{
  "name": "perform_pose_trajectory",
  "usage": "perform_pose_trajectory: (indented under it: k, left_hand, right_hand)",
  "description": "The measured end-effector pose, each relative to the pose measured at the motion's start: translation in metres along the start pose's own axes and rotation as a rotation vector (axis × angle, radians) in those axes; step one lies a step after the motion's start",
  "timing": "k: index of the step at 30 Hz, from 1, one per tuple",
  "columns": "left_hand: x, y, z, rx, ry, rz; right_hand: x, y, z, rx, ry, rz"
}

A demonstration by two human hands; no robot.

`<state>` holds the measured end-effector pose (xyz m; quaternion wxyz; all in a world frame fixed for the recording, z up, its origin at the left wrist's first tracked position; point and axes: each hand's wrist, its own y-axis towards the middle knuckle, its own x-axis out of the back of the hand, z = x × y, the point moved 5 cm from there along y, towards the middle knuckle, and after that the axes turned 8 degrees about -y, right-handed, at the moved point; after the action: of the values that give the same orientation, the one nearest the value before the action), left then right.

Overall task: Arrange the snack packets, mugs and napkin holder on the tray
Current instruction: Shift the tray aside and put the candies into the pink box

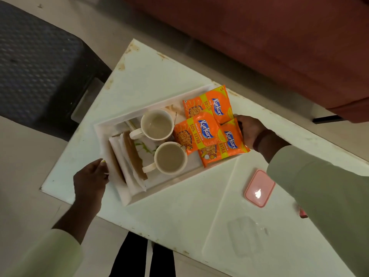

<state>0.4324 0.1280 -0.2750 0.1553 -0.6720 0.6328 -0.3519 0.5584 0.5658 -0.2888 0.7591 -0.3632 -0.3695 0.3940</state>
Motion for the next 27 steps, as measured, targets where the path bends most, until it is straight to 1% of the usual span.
perform_pose_trajectory:
  k: [6,13,15,18,24,27]
  left_hand:
    - [-0.004,0.014,-0.038,-0.104,0.107,0.085]
    - [-0.031,0.053,-0.093,-0.226,0.279,0.232]
    - [-0.042,0.064,-0.106,-0.258,0.334,0.257]
    - [-0.059,0.076,-0.121,-0.309,0.400,0.312]
    - [-0.080,0.088,-0.129,-0.357,0.482,0.385]
    - [-0.083,0.093,-0.129,-0.372,0.521,0.383]
  right_hand:
    - [0.006,-0.017,-0.035,0.023,0.094,-0.057]
    - [-0.010,-0.053,-0.105,-0.038,0.397,-0.153]
    - [-0.021,-0.064,-0.120,-0.051,0.481,-0.164]
    - [-0.033,-0.078,-0.137,-0.062,0.585,-0.227]
    - [-0.053,-0.088,-0.149,-0.079,0.663,-0.295]
    - [-0.060,-0.087,-0.148,-0.102,0.663,-0.299]
